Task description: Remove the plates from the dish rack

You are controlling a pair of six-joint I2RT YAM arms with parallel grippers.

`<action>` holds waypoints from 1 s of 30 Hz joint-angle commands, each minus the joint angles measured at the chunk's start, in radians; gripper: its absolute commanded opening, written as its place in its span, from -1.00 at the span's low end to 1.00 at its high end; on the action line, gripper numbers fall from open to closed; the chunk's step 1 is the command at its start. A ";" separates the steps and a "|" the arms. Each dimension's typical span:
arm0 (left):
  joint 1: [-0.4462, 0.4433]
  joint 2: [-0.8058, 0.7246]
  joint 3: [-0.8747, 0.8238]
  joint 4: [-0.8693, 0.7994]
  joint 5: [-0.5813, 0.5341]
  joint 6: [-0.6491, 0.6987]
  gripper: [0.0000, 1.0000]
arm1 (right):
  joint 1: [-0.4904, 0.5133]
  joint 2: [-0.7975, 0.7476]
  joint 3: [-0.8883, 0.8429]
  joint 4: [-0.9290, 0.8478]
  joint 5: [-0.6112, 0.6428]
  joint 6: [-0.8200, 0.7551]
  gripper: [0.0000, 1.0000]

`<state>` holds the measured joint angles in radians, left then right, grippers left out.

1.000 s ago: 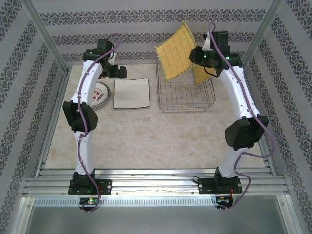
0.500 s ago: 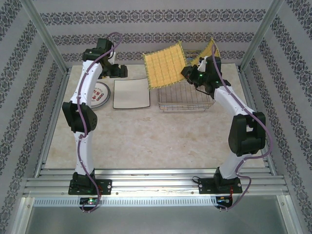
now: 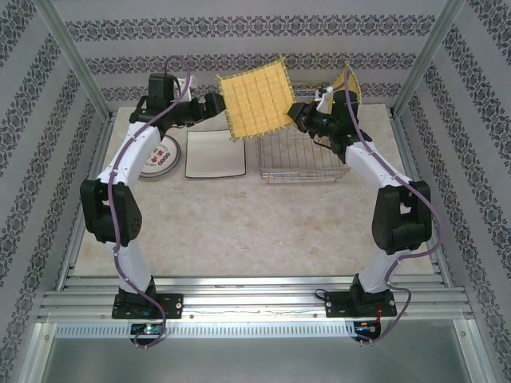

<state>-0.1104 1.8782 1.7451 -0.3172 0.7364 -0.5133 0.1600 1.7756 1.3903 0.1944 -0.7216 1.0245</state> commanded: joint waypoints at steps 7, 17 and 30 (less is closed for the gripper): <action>-0.006 -0.013 -0.154 0.424 0.156 -0.200 0.77 | 0.031 0.034 0.100 0.139 -0.131 0.051 -1.00; -0.005 0.023 -0.197 0.603 0.202 -0.309 -0.32 | 0.054 0.090 0.152 0.112 -0.166 0.042 -1.00; 0.005 0.028 -0.309 0.854 0.173 -0.482 -1.00 | 0.069 0.105 0.332 -0.362 0.005 -0.281 0.64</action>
<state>-0.1055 1.8942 1.4658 0.3840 0.9409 -0.9794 0.2184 1.9072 1.6226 -0.0246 -0.7925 0.8963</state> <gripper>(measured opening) 0.124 0.651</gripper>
